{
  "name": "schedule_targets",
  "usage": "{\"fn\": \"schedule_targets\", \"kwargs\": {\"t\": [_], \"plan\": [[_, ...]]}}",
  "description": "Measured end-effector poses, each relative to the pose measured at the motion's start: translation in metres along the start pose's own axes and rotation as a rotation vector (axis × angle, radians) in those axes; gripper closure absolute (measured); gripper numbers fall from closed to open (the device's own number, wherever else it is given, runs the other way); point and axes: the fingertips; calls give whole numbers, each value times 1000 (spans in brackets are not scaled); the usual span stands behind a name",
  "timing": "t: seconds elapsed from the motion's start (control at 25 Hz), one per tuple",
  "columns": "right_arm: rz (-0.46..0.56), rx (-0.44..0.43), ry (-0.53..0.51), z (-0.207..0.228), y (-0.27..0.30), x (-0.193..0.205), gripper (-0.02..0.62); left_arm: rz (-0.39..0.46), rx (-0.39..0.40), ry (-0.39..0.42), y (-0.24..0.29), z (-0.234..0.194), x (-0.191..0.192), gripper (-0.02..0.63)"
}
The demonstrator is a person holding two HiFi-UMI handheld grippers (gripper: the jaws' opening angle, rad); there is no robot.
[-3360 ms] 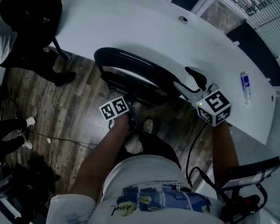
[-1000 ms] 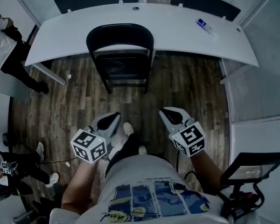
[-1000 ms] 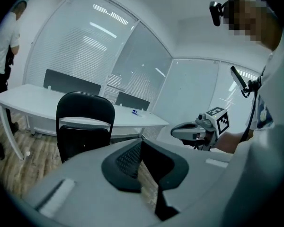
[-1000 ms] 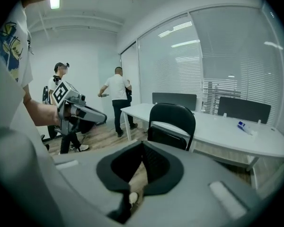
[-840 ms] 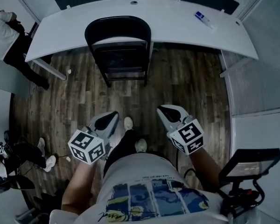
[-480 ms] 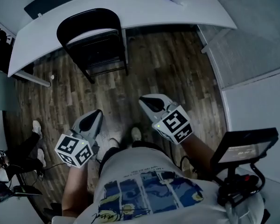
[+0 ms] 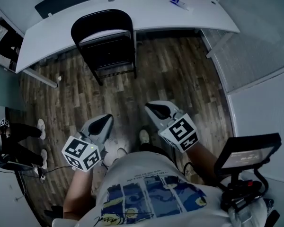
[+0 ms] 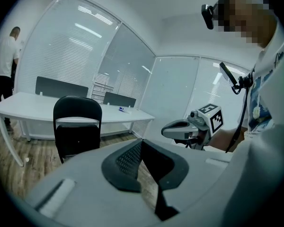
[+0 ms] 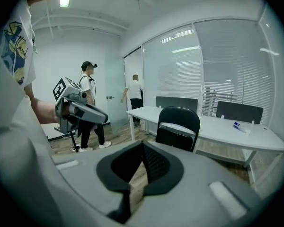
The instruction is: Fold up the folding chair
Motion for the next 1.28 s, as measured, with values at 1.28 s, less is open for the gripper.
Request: {"fn": "schedule_targets", "kwargs": {"t": [1.28], "plan": [[-15, 86, -41, -156, -7, -21, 592, 3, 84, -5, -164, 2, 17, 603]]}}
Point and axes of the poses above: the fingertips, and each gripper's own axes: y forward along the fingers, z to its right, x out of its underside, and after that the axes turned 10 degrees about z, right-handed
